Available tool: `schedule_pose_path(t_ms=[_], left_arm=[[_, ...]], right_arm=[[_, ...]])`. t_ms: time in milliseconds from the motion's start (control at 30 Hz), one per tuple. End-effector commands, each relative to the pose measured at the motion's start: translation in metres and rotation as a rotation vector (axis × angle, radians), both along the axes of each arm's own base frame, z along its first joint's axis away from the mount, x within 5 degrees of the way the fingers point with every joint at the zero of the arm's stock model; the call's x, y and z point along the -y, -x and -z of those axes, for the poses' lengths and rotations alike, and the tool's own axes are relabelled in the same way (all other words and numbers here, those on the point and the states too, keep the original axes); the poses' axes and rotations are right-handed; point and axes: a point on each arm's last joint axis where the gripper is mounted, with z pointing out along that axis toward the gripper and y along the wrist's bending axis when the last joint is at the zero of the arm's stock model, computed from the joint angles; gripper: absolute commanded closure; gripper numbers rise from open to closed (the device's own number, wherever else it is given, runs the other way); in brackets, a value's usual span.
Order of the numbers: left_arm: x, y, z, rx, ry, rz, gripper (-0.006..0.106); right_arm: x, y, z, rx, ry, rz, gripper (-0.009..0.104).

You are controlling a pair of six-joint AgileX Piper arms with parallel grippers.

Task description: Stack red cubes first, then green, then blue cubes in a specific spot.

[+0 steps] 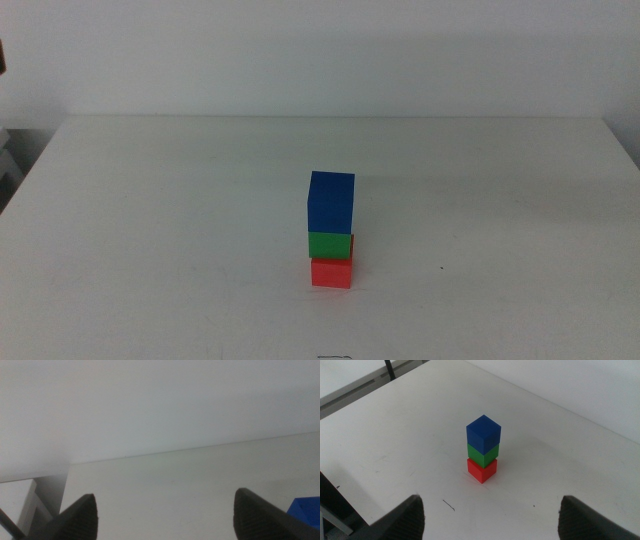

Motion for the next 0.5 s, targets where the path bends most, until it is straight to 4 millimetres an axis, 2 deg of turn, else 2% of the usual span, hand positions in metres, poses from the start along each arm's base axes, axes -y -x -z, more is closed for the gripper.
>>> schedule_pose_path(t_ms=[0,167,267,467], left_arm=[[0.0,0.004,-0.015,0.114,0.028,-0.005,0.008],[-0.001,0.016,-0.021,0.169,0.032,-0.007,0.008],[-0.003,0.02,-0.02,0.274,0.044,-0.016,0.008],[-0.005,0.022,0.013,0.472,0.066,-0.044,0.008]], right_arm=[[0.0,-0.002,-0.012,0.08,-0.04,0.003,0.022],[-0.002,-0.007,-0.003,0.096,-0.003,0.018,0.022],[-0.005,-0.016,0.01,0.16,0.017,0.032,0.022],[-0.024,-0.035,0.045,0.2,-0.197,0.046,0.022]])
